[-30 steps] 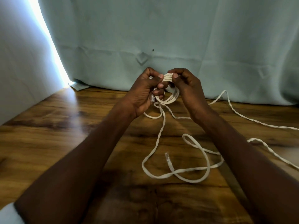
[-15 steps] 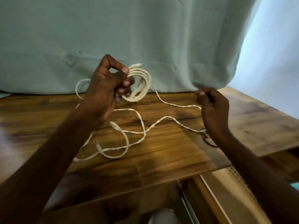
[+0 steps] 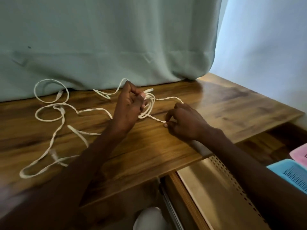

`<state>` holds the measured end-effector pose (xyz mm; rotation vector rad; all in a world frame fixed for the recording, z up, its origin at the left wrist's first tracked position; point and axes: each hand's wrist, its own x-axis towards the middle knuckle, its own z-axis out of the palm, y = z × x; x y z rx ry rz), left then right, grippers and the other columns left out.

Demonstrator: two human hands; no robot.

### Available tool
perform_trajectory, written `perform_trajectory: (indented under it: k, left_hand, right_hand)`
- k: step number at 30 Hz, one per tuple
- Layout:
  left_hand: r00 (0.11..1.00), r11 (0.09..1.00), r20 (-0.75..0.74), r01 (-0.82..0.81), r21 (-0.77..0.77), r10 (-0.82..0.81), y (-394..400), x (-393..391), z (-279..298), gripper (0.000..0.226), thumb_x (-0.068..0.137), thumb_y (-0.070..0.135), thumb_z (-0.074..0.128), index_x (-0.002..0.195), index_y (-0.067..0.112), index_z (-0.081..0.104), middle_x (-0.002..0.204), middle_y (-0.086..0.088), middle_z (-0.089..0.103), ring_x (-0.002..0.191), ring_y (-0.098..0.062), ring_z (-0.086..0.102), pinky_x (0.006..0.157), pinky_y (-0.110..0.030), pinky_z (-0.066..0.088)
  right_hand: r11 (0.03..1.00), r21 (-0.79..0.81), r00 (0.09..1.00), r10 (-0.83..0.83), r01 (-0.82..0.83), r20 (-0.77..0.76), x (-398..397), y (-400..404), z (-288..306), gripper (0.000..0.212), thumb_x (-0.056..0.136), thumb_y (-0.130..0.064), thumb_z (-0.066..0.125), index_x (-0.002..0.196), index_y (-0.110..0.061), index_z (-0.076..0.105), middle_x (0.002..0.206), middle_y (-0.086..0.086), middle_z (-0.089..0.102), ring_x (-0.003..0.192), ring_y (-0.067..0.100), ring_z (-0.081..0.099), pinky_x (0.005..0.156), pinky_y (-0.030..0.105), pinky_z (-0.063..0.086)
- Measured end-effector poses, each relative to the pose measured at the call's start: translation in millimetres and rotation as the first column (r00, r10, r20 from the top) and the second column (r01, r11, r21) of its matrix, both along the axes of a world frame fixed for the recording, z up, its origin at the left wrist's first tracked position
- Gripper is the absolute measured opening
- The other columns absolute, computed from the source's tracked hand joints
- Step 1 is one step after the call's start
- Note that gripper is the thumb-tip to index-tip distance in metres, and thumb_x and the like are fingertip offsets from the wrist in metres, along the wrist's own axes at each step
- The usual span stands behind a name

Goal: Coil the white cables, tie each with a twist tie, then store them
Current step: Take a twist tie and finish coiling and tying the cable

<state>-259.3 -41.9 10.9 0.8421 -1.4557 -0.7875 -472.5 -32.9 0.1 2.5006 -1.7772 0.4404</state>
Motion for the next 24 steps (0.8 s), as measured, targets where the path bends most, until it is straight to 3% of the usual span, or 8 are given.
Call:
perform_trajectory:
  k: [4,7,10,15,18,20,22,24]
  left_hand:
    - [0.997,0.998,-0.053,-0.050,0.045,0.052,-7.3,16.1,-2.8,0.009,0.105,0.005,0.054,0.101,0.008,0.045,0.066,-0.005,0.055,0.049,-0.005,0.047,0.050,-0.024,0.040]
    - [0.982,0.997,-0.178,-0.054,0.046,0.062,-10.2,25.3,2.7,0.010,0.105,0.008,0.055,0.103,0.010,0.046,0.067,-0.006,0.054,0.050,-0.006,0.045,0.052,-0.029,0.038]
    - [0.966,0.995,-0.240,-0.101,-0.002,0.097,-6.0,31.1,10.0,0.010,0.105,0.013,0.056,0.102,0.014,0.047,0.071,-0.006,0.056,0.055,-0.008,0.048,0.054,-0.029,0.041]
    - [0.964,0.952,-0.145,-0.246,-0.184,0.221,-4.0,44.0,11.7,0.012,0.105,0.019,0.055,0.105,0.013,0.045,0.084,-0.019,0.061,0.068,-0.015,0.059,0.061,-0.031,0.048]
    - [0.952,0.924,-0.004,-0.299,-0.238,0.307,-7.5,46.3,6.7,0.009,0.104,0.019,0.054,0.104,0.015,0.046,0.096,-0.019,0.064,0.080,-0.026,0.067,0.067,-0.041,0.055]
    - [0.940,0.913,0.043,-0.318,-0.257,0.339,-9.3,48.0,3.4,0.008,0.105,0.018,0.054,0.103,0.017,0.046,0.095,-0.015,0.064,0.084,-0.030,0.068,0.072,-0.046,0.056]
    - [0.937,0.909,0.059,-0.319,-0.268,0.345,-9.7,48.7,3.4,0.007,0.104,0.020,0.054,0.102,0.018,0.047,0.095,-0.013,0.064,0.084,-0.029,0.068,0.074,-0.049,0.057]
    - [0.942,0.913,0.061,-0.301,-0.275,0.329,-9.4,45.0,2.9,0.008,0.104,0.018,0.054,0.102,0.019,0.047,0.095,-0.008,0.063,0.084,-0.027,0.068,0.074,-0.045,0.057]
  right_hand:
    - [1.000,-0.012,0.997,-0.015,0.014,-0.072,10.8,1.0,13.2,0.013,0.081,-0.028,0.075,0.092,-0.032,0.069,0.099,-0.011,0.048,0.114,0.021,0.054,0.084,0.034,0.036]
    - [0.982,-0.187,0.996,-0.052,0.038,-0.072,22.7,3.9,29.0,0.018,0.079,-0.017,0.075,0.091,-0.028,0.070,0.103,-0.003,0.060,0.110,0.026,0.058,0.084,0.038,0.040]
    - [0.951,-0.307,1.000,-0.020,0.020,0.003,43.2,-5.4,41.0,0.013,0.079,-0.019,0.076,0.089,-0.026,0.071,0.101,-0.003,0.065,0.100,0.027,0.063,0.072,0.035,0.044]
    - [0.959,-0.282,0.995,0.057,-0.033,0.080,105.5,-30.4,28.3,0.014,0.082,-0.019,0.070,0.094,-0.026,0.073,0.101,-0.001,0.071,0.095,0.027,0.068,0.068,0.032,0.040]
    - [0.979,-0.187,0.982,0.113,-0.083,0.154,136.7,-40.0,2.7,0.012,0.081,-0.014,0.068,0.091,-0.022,0.071,0.094,0.002,0.072,0.085,0.028,0.068,0.069,0.036,0.055]
    - [0.982,-0.145,0.967,0.150,-0.121,0.207,142.4,-38.5,-8.1,0.016,0.086,-0.015,0.066,0.100,-0.019,0.074,0.099,0.005,0.073,0.089,0.027,0.068,0.072,0.040,0.058]
    - [0.975,-0.188,0.952,0.167,-0.121,0.257,133.2,-27.3,-10.6,0.021,0.091,-0.016,0.064,0.110,-0.019,0.074,0.106,0.002,0.073,0.096,0.021,0.067,0.075,0.037,0.056]
    - [0.950,-0.297,0.929,0.189,-0.092,0.318,111.7,-10.1,-3.9,0.019,0.093,-0.019,0.063,0.108,-0.023,0.074,0.106,-0.004,0.070,0.096,0.015,0.062,0.076,0.033,0.051]
